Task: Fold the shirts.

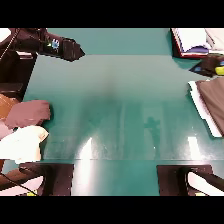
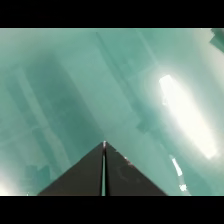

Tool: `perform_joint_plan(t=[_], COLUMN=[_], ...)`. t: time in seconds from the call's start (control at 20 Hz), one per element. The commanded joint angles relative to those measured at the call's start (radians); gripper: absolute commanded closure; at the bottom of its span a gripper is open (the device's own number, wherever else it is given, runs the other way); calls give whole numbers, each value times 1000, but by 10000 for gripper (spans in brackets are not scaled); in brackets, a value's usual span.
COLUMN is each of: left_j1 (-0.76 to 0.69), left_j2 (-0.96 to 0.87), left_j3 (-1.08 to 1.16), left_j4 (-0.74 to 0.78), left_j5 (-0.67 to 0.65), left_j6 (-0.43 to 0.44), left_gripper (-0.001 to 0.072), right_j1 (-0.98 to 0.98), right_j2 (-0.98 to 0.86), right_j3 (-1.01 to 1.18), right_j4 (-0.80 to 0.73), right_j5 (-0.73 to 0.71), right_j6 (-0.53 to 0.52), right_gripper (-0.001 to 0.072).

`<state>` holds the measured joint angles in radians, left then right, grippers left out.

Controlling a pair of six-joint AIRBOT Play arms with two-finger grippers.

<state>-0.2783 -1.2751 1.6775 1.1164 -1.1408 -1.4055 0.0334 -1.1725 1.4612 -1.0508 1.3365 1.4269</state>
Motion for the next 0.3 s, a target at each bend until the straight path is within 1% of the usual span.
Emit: perform_joint_plan(t=[0.0, 0.25], left_j1=[0, 0], left_j2=[0, 0], left_j3=[0, 0], left_j4=[0, 0], left_j5=[7, 7], left_j6=[-1, -1], left_gripper=[685, 685], right_j1=[120, 131], right_j2=[-35, -40], right_j3=[21, 21], right_j4=[2, 2], right_j5=[-16, -17], right_j6=[-6, -6], right_gripper=[690, 690])
